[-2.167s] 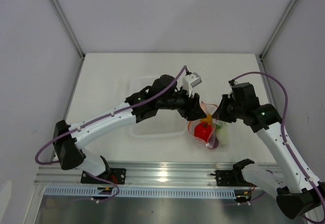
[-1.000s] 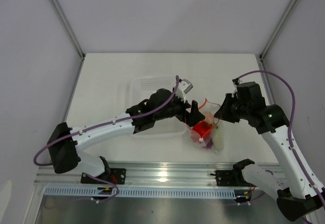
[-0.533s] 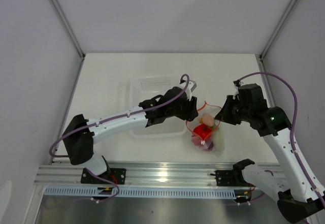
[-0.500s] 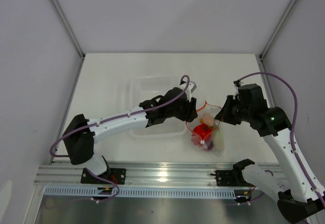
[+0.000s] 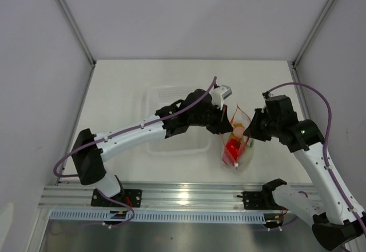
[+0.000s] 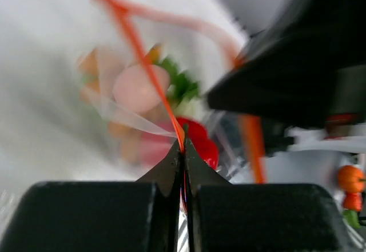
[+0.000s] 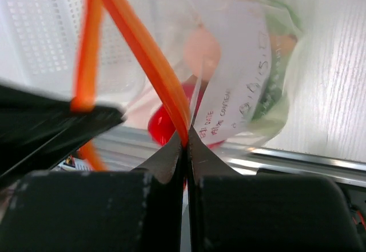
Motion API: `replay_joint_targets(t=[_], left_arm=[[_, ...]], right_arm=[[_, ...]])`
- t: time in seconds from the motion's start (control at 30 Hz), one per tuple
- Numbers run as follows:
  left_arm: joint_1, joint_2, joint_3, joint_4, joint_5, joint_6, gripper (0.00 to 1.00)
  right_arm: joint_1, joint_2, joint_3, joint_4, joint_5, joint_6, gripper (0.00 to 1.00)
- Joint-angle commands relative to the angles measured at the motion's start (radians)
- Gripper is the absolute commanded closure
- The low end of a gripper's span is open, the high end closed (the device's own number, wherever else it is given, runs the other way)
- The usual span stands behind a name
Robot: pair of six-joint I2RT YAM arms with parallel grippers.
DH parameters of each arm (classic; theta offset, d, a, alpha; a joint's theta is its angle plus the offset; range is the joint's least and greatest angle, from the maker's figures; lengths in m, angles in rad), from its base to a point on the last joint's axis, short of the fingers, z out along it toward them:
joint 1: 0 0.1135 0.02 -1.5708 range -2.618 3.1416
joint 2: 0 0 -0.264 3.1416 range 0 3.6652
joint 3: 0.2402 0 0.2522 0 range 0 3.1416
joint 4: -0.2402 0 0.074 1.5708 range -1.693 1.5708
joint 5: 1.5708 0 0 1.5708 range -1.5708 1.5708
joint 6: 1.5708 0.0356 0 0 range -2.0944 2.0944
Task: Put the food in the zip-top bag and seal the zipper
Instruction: Adjust the zipper food storage bag at the center of the board.
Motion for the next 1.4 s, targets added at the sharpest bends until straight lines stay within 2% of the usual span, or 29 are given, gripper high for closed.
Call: replay_joint_targets(t=[0.0,0.07,0.17,0.27,0.33,0.47,0.7,0.83,1.0,1.17,1.37], left_arm=[[-0.007,-0.034,0.17,0.118,0.192,-0.037,0.99],[-0.008,-0.045,0.177,0.155,0.26,-0.08,0.99],[-0.008,-0.047,0.15,0.184,0.277,-0.112,0.99],[-0.008,-0.025,0.081,0.154,0.217,-0.112,1.0],[-0.008,-0.001,0.052,0.112,0.191,-0.102,1.0],[0.002,0.093,0.0,0.101,0.192,-0.08,0.99],[0.007,0.03,0.064,0.097,0.188,-0.068,0.99],[0.007,-0.049,0.033,0.133,0.16,-0.082,1.0],[0.007,-0.002,0.004,0.118,0.184,-0.082,0.99],[0.005,0.079,-0.059,0.25,0.249,-0.172,0.99],[0.009,0.091,0.001,0.204,0.203,-0.2,1.0]], right_arm=[[0.002,0.009,0.071,-0.001,0.031,-0.01,1.0],[0.004,0.004,0.126,-0.02,0.022,-0.004,1.0],[0.005,-0.008,0.15,-0.021,0.005,0.001,1.0],[0.004,-0.008,0.084,0.015,-0.021,0.001,1.0],[0.004,-0.01,-0.025,0.052,-0.04,0.002,1.0],[0.004,-0.005,-0.131,0.126,-0.057,0.022,1.0],[0.004,0.019,0.051,0.033,0.005,-0.008,1.0],[0.004,0.025,0.145,-0.006,0.014,-0.019,1.0],[-0.01,0.064,0.09,0.026,0.014,-0.053,1.0],[-0.056,0.139,-0.004,0.12,-0.02,-0.076,1.0],[-0.064,0.151,0.042,0.105,-0.011,-0.111,1.0]])
